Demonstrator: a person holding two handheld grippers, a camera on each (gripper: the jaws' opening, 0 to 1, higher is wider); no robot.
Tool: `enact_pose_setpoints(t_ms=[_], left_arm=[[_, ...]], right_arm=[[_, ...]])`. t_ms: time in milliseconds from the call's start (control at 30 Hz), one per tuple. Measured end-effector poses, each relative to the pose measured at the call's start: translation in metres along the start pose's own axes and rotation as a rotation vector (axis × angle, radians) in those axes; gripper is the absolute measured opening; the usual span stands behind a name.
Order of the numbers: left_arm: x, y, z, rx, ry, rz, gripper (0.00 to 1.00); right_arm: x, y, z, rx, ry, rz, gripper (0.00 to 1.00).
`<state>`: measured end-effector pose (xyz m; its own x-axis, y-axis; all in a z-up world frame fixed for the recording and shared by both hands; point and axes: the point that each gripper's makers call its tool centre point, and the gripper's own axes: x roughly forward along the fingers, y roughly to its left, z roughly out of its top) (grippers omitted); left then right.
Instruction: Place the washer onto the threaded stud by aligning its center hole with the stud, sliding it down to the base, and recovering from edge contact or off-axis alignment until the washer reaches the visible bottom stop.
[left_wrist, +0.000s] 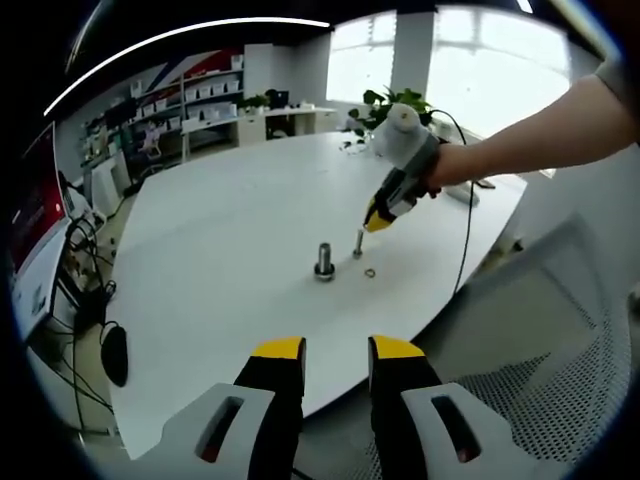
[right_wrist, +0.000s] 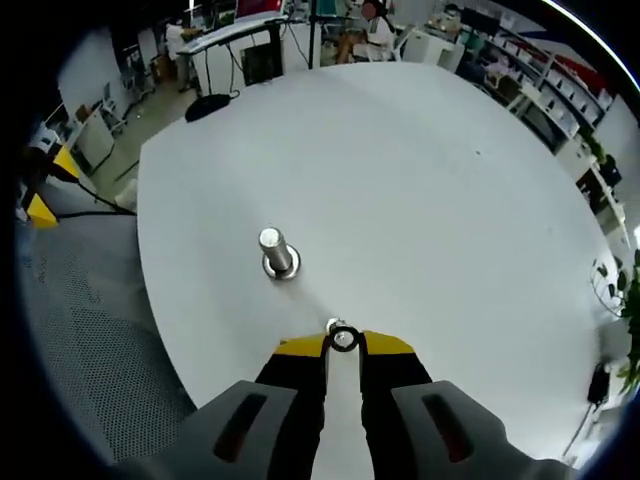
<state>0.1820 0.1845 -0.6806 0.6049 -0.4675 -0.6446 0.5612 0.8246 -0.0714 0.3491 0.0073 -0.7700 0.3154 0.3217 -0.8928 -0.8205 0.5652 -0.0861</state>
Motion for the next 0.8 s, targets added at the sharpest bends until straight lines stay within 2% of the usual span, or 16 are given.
enact_pose_setpoints(t_ms=[800], left_arm=[[0.0, -0.001, 0.0, 0.001, -0.001, -0.003, 0.22]], right_arm=[[0.015, 0.002, 0.0, -0.011, 0.054, 0.011, 0.13]])
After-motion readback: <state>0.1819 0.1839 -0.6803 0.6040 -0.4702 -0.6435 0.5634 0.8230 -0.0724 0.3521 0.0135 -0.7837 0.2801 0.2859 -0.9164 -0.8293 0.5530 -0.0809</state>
